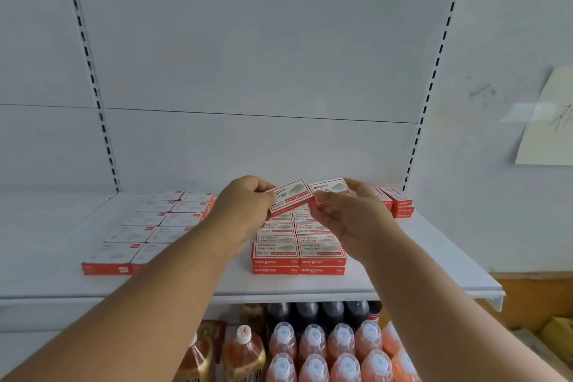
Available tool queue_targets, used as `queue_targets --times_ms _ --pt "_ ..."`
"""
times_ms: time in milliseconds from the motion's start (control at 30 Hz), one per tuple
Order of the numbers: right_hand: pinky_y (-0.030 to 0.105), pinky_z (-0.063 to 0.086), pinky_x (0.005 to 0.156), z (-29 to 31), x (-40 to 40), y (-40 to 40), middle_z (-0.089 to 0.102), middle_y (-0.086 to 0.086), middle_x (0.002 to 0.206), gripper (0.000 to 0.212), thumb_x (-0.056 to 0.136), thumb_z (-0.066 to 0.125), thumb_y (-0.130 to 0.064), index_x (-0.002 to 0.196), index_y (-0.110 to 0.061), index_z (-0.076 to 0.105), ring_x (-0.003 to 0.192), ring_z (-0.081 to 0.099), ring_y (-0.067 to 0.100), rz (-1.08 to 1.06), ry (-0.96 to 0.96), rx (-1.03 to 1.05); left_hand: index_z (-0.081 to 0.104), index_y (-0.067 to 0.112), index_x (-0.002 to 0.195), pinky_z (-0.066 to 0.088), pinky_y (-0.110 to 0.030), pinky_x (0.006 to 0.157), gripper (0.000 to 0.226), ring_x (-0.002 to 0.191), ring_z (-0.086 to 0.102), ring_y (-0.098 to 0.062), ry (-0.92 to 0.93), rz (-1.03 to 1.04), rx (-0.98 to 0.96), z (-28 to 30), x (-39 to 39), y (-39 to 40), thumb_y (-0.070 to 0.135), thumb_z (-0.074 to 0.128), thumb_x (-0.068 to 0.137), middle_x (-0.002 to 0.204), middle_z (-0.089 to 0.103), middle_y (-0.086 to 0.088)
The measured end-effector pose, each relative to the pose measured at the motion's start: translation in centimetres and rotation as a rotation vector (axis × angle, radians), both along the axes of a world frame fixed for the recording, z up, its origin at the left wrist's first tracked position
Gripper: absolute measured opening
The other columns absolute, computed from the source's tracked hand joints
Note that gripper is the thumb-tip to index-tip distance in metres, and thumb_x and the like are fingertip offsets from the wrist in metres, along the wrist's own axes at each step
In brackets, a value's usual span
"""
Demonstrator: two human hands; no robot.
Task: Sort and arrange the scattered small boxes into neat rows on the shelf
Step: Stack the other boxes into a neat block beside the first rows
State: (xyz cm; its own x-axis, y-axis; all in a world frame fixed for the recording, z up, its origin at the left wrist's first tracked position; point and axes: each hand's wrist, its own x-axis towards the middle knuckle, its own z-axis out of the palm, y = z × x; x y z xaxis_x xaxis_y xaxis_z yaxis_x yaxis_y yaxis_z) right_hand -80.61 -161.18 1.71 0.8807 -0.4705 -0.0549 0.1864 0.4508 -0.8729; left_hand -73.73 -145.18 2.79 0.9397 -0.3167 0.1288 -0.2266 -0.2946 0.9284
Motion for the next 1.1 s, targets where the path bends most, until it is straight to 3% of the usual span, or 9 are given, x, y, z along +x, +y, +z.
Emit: queue_targets --times_ms 200,333,433,567,633,700,833,933,1100 --pt "0.037 0.058 0.069 -0.3 -0.2 -0.2 0.072 0.024 0.099 0.047 0.080 0.071 0.007 0.117 -0.014 0.050 0.084 0.072 0.035 0.020 0.082 -0.093 0.066 0.020 0.097 0.045 -0.022 0.056 0.014 0.067 0.064 -0.009 -0.058 -0.053 0.071 0.0 0.5 0.4 0.016 0.053 0.098 0.086 0.073 0.003" --pt "0.029 0.047 0.056 -0.7 -0.1 -1.5 0.074 0.015 0.091 0.025 0.089 0.063 -0.006 0.113 -0.009 0.057 0.065 0.059 0.020 -0.153 0.234 -0.346 0.068 0.022 0.090 0.053 -0.032 0.068 0.016 0.076 0.066 -0.014 -0.073 -0.036 0.146 -0.4 1.7 0.8 0.016 0.054 0.097 0.085 0.073 0.005" --pt "0.029 0.049 0.058 -1.1 0.1 -1.8 0.074 0.012 0.085 0.017 0.089 0.059 -0.008 0.106 -0.009 0.059 0.060 0.064 0.016 -0.262 0.367 -0.624 0.069 0.022 0.086 0.056 -0.039 0.084 0.017 0.087 0.067 -0.019 -0.093 0.002 0.280 -1.4 2.9 1.2 0.015 0.056 0.093 0.089 0.073 0.004" --pt "0.021 0.041 0.039 -2.1 0.3 -1.2 0.071 0.006 0.083 0.013 0.088 0.063 -0.017 0.100 -0.016 0.060 0.053 0.061 0.012 -0.236 0.501 -0.937 0.072 0.020 0.101 0.050 -0.030 0.084 0.019 0.098 0.064 -0.019 -0.128 -0.064 0.523 -2.6 3.1 1.4 0.016 0.054 0.095 0.107 0.070 0.002" --pt "0.027 0.048 0.044 -2.5 0.4 -1.1 0.071 0.006 0.081 0.012 0.085 0.066 -0.024 0.093 -0.015 0.064 0.059 0.065 0.017 -0.202 0.566 -1.059 0.072 0.018 0.107 0.050 -0.029 0.086 0.021 0.100 0.063 -0.019 -0.126 -0.090 0.544 -3.1 3.0 1.4 0.018 0.053 0.097 0.111 0.070 0.001" --pt "0.037 0.056 0.060 -2.5 0.5 -1.1 0.073 0.009 0.080 0.022 0.082 0.067 -0.030 0.087 -0.009 0.068 0.071 0.070 0.025 -0.175 0.638 -1.149 0.071 0.019 0.111 0.050 -0.028 0.081 0.022 0.100 0.063 -0.017 -0.142 -0.093 0.530 -3.4 2.9 1.4 0.019 0.053 0.098 0.114 0.069 0.001" --pt "0.031 0.049 0.059 -2.8 0.7 -0.9 0.072 0.012 0.083 0.032 0.085 0.065 -0.037 0.080 -0.005 0.067 0.069 0.065 0.023 -0.120 0.753 -1.289 0.070 0.025 0.110 0.055 -0.030 0.083 0.022 0.099 0.064 -0.017 -0.206 -0.106 0.503 -4.2 2.8 1.2 0.021 0.051 0.099 0.117 0.066 0.001" --pt "0.035 0.056 0.071 -3.0 0.6 -0.5 0.069 0.006 0.088 0.026 0.088 0.060 -0.036 0.092 -0.011 0.063 0.078 0.066 0.021 -0.110 0.726 -1.323 0.068 0.026 0.112 0.059 -0.033 0.080 0.024 0.097 0.064 -0.018 -0.258 -0.080 0.511 -5.0 2.6 1.0 0.025 0.047 0.101 0.120 0.062 -0.001" --pt "0.035 0.054 0.073 -3.3 0.3 -0.2 0.064 0.001 0.087 0.039 0.097 0.040 -0.049 0.096 -0.015 0.058 0.080 0.063 0.019 -0.148 0.748 -1.484 0.066 0.024 0.117 0.059 -0.031 0.080 0.027 0.099 0.062 -0.020 -0.334 -0.022 0.509 -5.6 2.2 0.6 0.027 0.046 0.101 0.123 0.052 -0.004"
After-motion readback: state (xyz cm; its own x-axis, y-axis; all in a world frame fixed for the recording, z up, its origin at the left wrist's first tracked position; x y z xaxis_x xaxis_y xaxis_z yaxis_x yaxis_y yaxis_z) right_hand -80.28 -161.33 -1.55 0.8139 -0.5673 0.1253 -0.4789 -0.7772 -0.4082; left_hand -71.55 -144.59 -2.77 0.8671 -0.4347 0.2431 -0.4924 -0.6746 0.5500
